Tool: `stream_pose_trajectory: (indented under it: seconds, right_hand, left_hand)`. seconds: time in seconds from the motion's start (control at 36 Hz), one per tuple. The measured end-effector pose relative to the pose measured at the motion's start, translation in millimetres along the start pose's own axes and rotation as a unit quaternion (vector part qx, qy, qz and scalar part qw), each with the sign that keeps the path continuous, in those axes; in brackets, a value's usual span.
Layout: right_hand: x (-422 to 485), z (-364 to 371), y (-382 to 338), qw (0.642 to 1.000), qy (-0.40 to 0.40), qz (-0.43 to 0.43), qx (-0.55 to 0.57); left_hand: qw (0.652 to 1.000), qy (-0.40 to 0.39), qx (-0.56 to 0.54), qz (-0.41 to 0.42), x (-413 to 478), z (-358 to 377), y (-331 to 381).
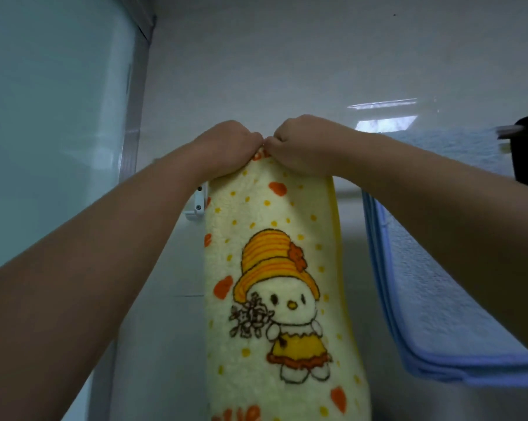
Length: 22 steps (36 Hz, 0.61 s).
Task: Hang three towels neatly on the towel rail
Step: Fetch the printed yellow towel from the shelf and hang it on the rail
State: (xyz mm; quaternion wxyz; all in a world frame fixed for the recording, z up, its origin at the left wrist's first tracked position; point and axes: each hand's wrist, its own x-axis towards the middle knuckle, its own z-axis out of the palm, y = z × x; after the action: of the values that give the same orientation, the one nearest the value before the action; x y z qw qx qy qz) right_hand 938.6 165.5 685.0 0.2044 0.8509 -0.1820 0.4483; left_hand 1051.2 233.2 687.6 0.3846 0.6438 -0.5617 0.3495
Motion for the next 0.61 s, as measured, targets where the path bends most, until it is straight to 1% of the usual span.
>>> stream_pose_trajectory:
  seconds: [0.11,0.14,0.19,0.33,0.5,0.61]
  right_hand:
    - [3,-4,-4,0.999,-0.021,0.034,0.020]
    - [5,-5,-5,0.999,-0.025,0.041,0.022]
    - [7,-6,-6,0.998,-0.035,0.047,0.029]
    - [10,-5,-4,0.996,-0.048,0.058,0.041]
    - [8,-2,0,0.999,-0.023,0.033,0.008]
    - [2,-1,4,1.000,0.011,0.010,-0.026]
  left_hand:
    - [0.988,0.136,0.032,0.070,-14,7,-12]
    - [0.984,0.154,0.029,0.083,-17,8,-15]
    - [0.981,0.166,0.028,0.101,-20,9,-18]
    - [0.987,0.139,0.026,0.080,-19,5,-16]
    - [0.994,0.097,0.025,0.051,-12,3,-17]
    - [0.997,0.053,0.040,0.040,-6,-2,-17]
